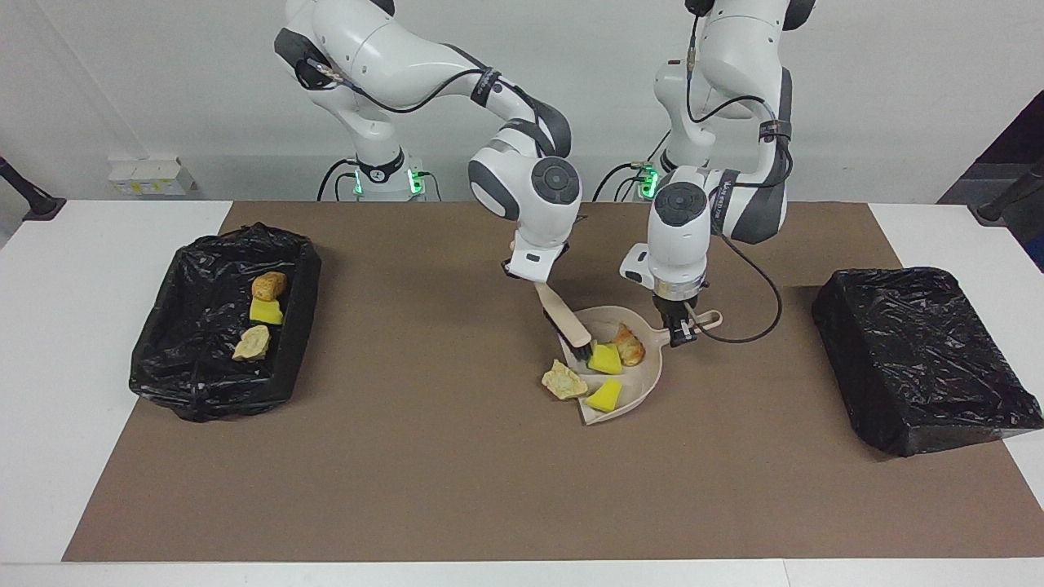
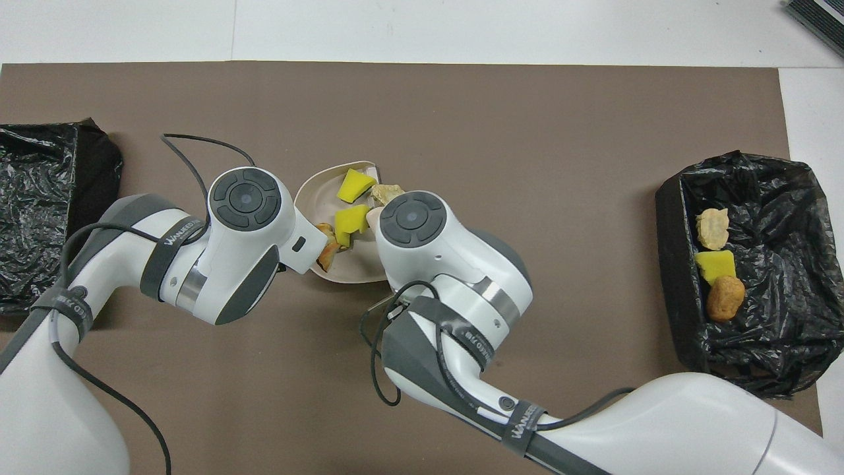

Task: Sweep and dump trash in bin
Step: 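Push the last pieces into the dustpan with the brush in the right gripper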

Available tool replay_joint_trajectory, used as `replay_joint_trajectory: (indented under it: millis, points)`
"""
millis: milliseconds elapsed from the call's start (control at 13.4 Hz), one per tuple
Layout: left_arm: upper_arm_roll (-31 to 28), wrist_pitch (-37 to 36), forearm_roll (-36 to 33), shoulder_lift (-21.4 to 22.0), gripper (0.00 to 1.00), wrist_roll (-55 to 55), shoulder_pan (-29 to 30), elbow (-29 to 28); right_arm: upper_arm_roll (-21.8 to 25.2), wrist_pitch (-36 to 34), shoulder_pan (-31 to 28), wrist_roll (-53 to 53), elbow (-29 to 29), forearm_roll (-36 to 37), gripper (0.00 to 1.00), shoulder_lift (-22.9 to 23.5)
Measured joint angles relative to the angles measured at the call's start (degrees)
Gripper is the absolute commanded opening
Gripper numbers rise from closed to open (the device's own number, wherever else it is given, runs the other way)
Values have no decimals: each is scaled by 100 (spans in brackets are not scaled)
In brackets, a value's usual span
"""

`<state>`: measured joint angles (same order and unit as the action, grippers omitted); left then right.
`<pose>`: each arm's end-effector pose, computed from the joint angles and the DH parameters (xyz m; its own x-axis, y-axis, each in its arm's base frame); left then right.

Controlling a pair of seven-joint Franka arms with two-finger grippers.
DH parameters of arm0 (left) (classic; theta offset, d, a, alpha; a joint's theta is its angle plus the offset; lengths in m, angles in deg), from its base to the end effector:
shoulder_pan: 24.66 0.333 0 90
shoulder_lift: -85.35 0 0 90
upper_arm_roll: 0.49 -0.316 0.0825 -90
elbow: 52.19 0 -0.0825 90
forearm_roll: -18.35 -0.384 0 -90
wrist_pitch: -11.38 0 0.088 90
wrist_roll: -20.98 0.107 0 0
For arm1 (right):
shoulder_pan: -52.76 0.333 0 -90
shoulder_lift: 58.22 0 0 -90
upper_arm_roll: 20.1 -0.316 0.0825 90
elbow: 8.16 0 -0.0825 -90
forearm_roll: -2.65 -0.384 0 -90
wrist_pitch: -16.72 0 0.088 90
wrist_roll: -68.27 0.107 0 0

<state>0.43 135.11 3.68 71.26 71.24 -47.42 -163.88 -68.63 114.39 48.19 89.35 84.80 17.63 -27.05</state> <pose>0.5552 -0.2320 0.3528 0.1399 -0.9723 -0.1870 -0.9880 -0.1248 -0.0906 0.5140 0.3689 0.3708 0.8537 0.4248 -0.3012 0.4296 -0.9014 -0.0536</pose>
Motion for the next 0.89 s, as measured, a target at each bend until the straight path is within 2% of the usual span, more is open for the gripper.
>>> replay_joint_trajectory:
  millis: [298, 447, 596, 895]
  points:
    - [0, 5, 0, 0, 0, 1, 0, -2, 319, -102, -333, -739, -166, 349, 0, 53]
    - [0, 5, 0, 0, 0, 1, 0, -3, 413, -28, -324, -924, -370, 520, 0, 359]
    - [0, 5, 0, 0, 0, 1, 0, -3, 401, -22, -178, -859, -570, 558, 0, 673]
    - [0, 5, 0, 0, 0, 7, 0, -4, -17, 121, 104, -13, -533, 557, 0, 763]
